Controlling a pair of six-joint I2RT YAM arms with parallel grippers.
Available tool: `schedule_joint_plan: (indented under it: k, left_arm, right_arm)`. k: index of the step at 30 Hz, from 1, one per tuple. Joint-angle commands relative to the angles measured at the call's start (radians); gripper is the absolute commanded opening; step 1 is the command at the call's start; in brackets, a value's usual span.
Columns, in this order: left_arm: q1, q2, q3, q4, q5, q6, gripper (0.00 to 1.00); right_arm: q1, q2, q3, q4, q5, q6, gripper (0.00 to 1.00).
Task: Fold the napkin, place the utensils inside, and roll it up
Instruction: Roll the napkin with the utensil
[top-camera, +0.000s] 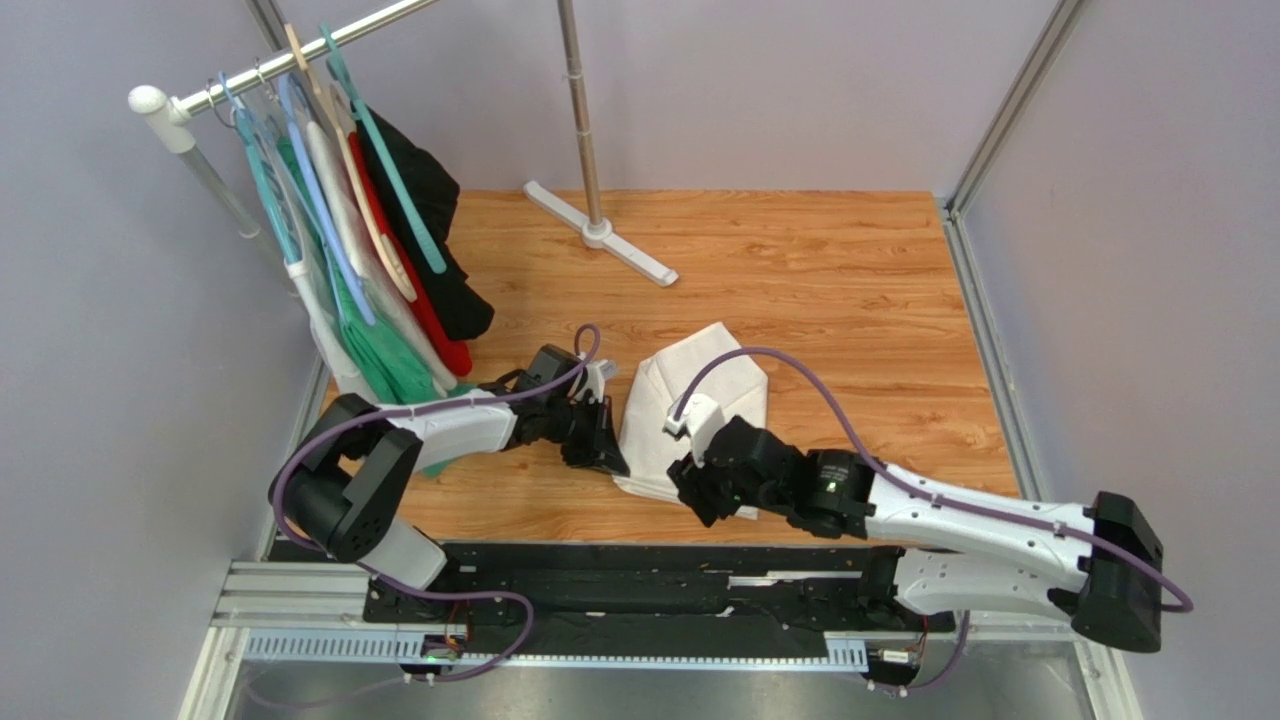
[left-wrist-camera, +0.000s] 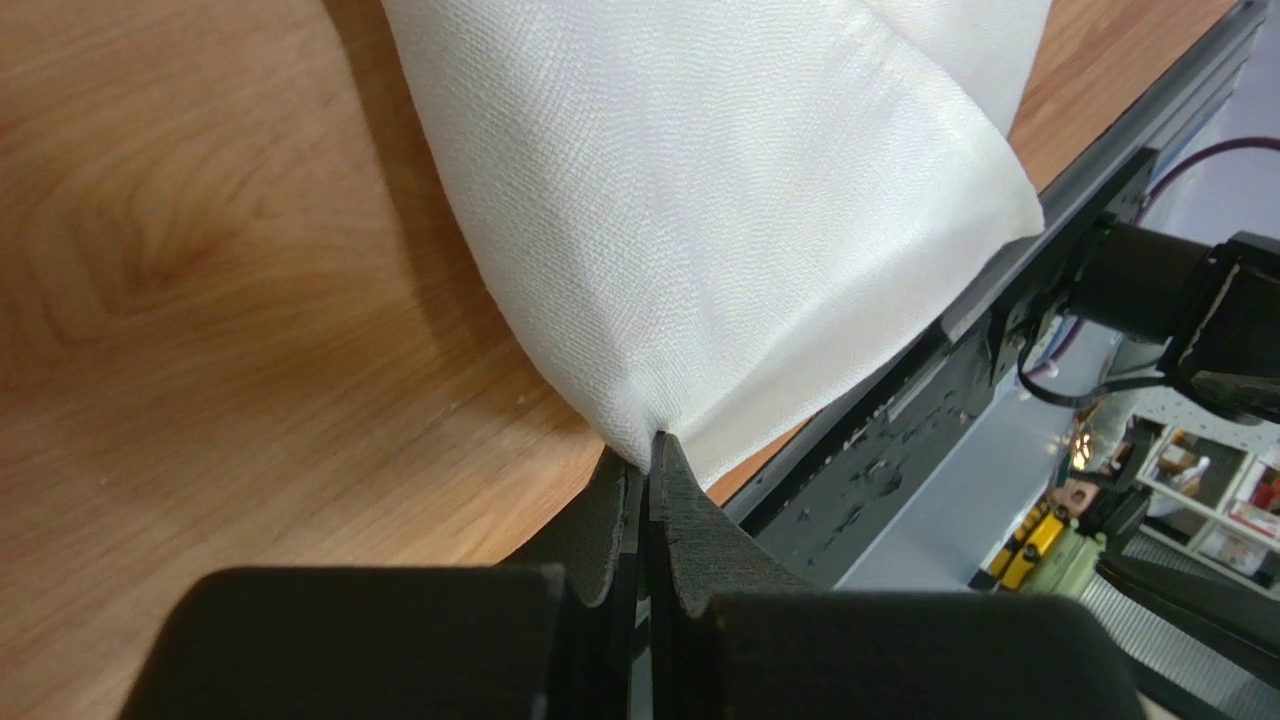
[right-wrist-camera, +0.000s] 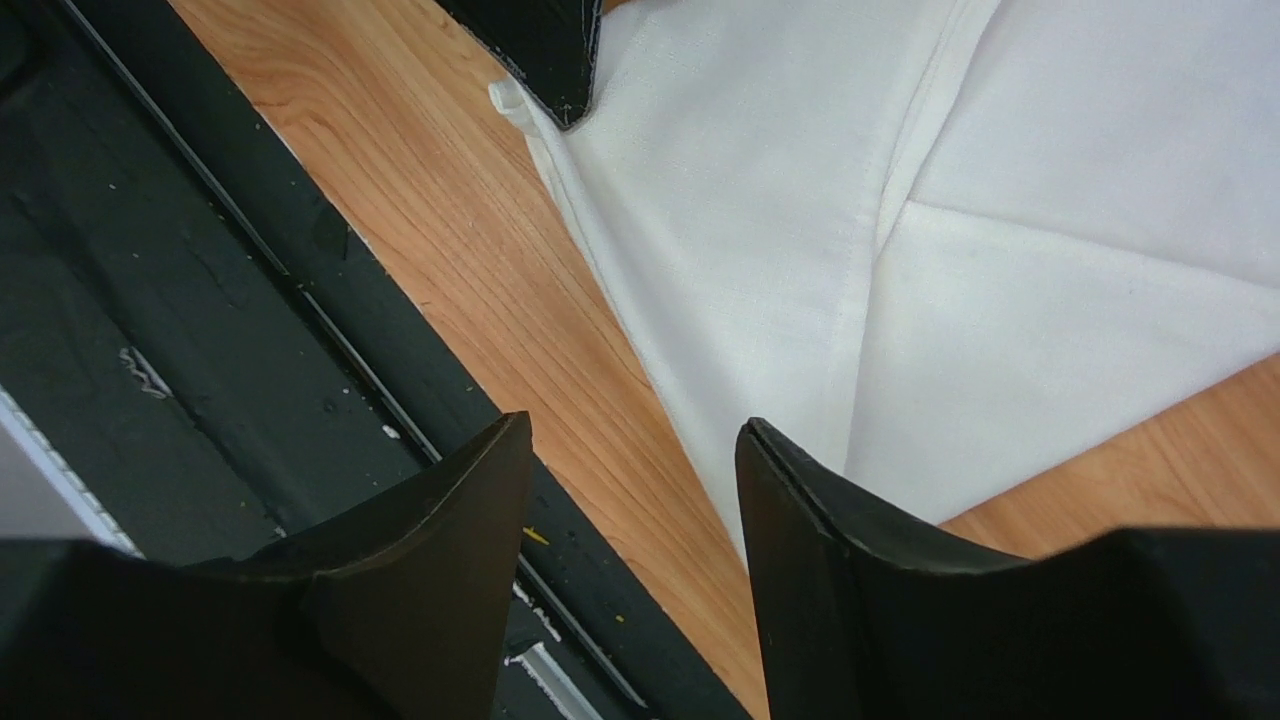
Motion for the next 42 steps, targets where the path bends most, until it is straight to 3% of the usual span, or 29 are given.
schedule_joint_plan:
  k: [1,11,33,36,42]
  left_arm:
    - [0.027,-0.035,0.017,-0.127,0.055,0.065,0.0]
    - [0.093,-0.024,-0.018,-0.118,0.141,0.073,0.0]
    - [0.098,0.017,-0.006,-0.121,0.164,0.078,0.0]
    - [0.099,0.017,-0.006,-0.12,0.166,0.076,0.0]
    - [0.102,0.016,-0.006,-0.114,0.172,0.075,0.0]
  right_arm:
    - [0.108,0.079,0.017,0.13,0.116,-0.114,0.56]
    - [0.283,0.323,0.021,0.271,0.263,-0.139,0.56]
    - [0.291,0.593,0.046,0.27,0.44,-0.11,0.5]
    - [0.29,0.625,0.049,0.275,0.449,-0.099,0.44]
    - [0.29,0.659,0.055,0.27,0.44,-0.095,0.17]
